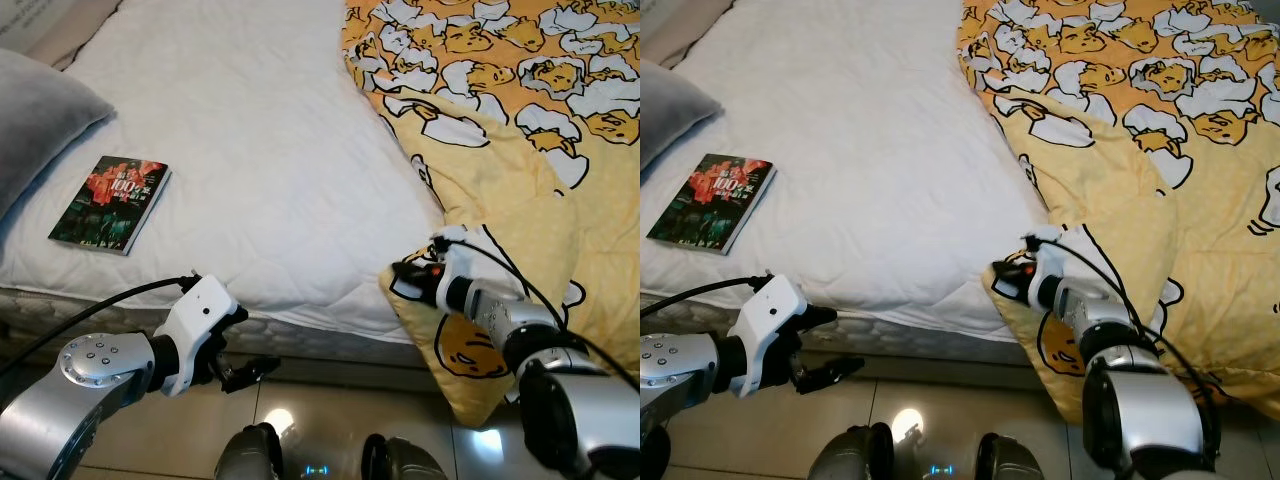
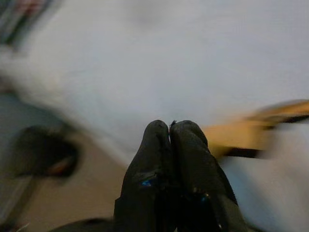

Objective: Clean up the room

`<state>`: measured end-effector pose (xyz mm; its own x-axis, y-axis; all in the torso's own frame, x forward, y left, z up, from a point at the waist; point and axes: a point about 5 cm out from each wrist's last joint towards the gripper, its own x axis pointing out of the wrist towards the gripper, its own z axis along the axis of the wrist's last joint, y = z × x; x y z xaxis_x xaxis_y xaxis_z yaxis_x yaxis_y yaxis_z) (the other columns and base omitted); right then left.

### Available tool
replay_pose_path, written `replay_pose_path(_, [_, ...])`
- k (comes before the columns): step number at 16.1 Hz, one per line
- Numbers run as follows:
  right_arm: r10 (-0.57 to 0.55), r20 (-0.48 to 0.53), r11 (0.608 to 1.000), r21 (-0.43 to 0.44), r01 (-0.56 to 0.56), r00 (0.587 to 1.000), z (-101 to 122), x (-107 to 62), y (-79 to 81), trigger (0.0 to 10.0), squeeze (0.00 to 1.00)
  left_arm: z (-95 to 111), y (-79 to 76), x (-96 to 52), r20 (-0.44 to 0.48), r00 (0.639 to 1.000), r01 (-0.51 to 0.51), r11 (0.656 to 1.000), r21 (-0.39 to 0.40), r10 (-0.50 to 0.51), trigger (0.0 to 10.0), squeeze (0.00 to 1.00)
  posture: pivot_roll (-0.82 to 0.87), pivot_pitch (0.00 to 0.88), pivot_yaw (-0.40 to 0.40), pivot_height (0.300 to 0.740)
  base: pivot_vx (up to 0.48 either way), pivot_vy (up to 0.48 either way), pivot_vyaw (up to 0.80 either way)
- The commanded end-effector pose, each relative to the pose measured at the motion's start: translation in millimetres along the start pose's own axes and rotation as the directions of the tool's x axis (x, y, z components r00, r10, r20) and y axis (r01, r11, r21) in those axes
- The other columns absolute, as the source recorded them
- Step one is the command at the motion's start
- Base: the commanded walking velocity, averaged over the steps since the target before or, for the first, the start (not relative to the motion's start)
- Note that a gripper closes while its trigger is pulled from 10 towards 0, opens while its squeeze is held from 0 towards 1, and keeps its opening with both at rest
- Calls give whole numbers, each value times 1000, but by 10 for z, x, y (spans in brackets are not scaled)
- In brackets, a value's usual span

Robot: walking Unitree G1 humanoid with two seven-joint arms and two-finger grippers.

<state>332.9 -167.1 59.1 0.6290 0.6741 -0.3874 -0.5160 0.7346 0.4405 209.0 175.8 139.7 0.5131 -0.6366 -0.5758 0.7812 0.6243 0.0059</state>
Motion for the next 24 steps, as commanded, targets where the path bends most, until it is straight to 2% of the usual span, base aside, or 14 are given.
replay_pose_path(1, [131,-40,991,-13,-131,991,-74,40,118,0,0,5,-14,17,3,1000,7,1000,-1,-7,10000,0,164,162,-10,740,0,0,0])
replay_pose_path(2, [123,-56,991,-49,-126,991,-96,43,122,0,0,9,-11,19,4,1000,7,1000,0,-7,10000,0,163,161,-8,740,0,0,0])
replay_pose_path(3, [21,-64,992,-126,-29,998,-105,44,70,3922,0,13,-9,21,5,1000,7,1000,1,-7,10000,0,162,161,-7,740,0,0,0])
replay_pose_path(4, [-36,-61,987,-161,26,997,-99,44,40,6824,0,13,-6,21,5,1000,6,1000,2,-7,10000,0,161,162,-5,740,0,0,0])
replay_pose_path(5, [-164,-64,966,-212,147,984,-75,25,-42,10000,933,16,-6,19,4,1000,7,1000,4,-7,10000,0,161,163,-3,740,0,0,0])
replay_pose_path(6, [-234,-53,950,-226,217,971,-17,15,-81,10000,1000,17,-10,23,4,1000,11,1000,5,-11,10000,0,159,164,-1,740,0,0,0])
replay_pose_path(7, [-251,-58,942,-243,230,966,6,16,-85,10000,1000,17,-13,26,3,1000,13,1000,5,-13,10000,0,159,164,-1,740,0,0,0])
replay_pose_path(9, [-305,-130,915,-314,253,943,61,51,-78,10000,1000,23,-2,31,0,1000,15,1000,8,-15,10000,0,159,168,1,740,0,0,0])
replay_pose_path(13, [-320,-196,890,-399,223,927,143,93,-48,10000,1000,37,25,30,-7,1000,17,1000,12,-17,10000,0,159,190,4,740,0,0,0])
replay_pose_path(18, [-345,-223,839,-508,193,912,272,121,-24,10000,1000,33,23,17,-13,1000,19,1000,12,-19,10000,0,168,201,-1,740,0,0,0])
replay_pose_path(21, [-331,-259,791,-600,117,907,261,164,23,10000,1000,20,10,6,-19,1000,21,1000,9,-21,10000,0,170,204,0,740,0,0,0])
replay_pose_path(22, [-352,-276,740,-667,86,894,230,178,28,10000,1000,16,8,4,-21,1000,22,1000,9,-22,10000,0,171,208,2,740,0,0,0])
replay_pose_path(23, [-381,-277,690,-720,71,882,208,184,23,10000,78,16,7,4,-21,1000,22,1000,9,-22,10000,0,172,211,2,740,0,0,0])
replay_pose_path(24, [-406,-264,652,-755,75,875,192,194,20,10000,0,18,7,2,-21,1000,22,1000,9,-22,10000,0,173,213,3,740,0,0,0])
